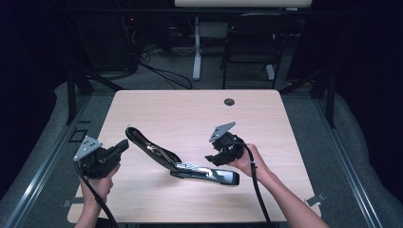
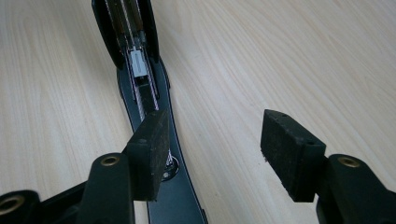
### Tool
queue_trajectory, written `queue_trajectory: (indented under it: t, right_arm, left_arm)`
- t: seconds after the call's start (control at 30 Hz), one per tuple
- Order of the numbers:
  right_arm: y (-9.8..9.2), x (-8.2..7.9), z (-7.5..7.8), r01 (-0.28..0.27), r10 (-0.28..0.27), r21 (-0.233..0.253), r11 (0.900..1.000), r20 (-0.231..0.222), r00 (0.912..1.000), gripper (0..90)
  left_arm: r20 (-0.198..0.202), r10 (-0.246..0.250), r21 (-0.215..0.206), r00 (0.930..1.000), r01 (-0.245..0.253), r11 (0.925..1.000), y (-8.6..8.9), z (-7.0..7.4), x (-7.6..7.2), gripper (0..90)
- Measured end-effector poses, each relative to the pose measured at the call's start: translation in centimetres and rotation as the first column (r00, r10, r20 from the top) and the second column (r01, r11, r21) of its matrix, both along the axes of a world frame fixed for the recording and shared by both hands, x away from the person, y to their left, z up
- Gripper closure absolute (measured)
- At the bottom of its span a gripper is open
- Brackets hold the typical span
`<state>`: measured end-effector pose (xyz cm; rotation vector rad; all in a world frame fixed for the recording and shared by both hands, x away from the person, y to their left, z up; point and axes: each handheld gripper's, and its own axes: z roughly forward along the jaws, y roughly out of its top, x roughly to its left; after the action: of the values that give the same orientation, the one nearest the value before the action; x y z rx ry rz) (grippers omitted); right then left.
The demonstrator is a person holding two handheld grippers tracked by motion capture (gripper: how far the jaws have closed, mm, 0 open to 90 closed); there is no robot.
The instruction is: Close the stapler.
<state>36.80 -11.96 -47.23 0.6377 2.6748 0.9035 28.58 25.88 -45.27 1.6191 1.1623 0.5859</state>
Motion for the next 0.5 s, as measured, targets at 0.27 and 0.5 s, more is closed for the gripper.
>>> queue_trajectory:
  t: [0.27,0.5]
  right_arm:
    - [-0.2,0.0,0.3,0.016,-0.016,0.004,1.000,0.006,0.9998,47.0]
    - [0.7,-0.6,1.2,0.016,-0.017,0.030,0.999,0.048,0.9987,71.4]
  left_arm:
    - [-0.056,0.058,0.029,0.9968,-0.056,0.9980,0.3,-0.8,1.5,89.8]
    - [-0.032,0.005,0.003,0.9995,-0.005,1.0000,-1.1,-1.0,2.8,89.9]
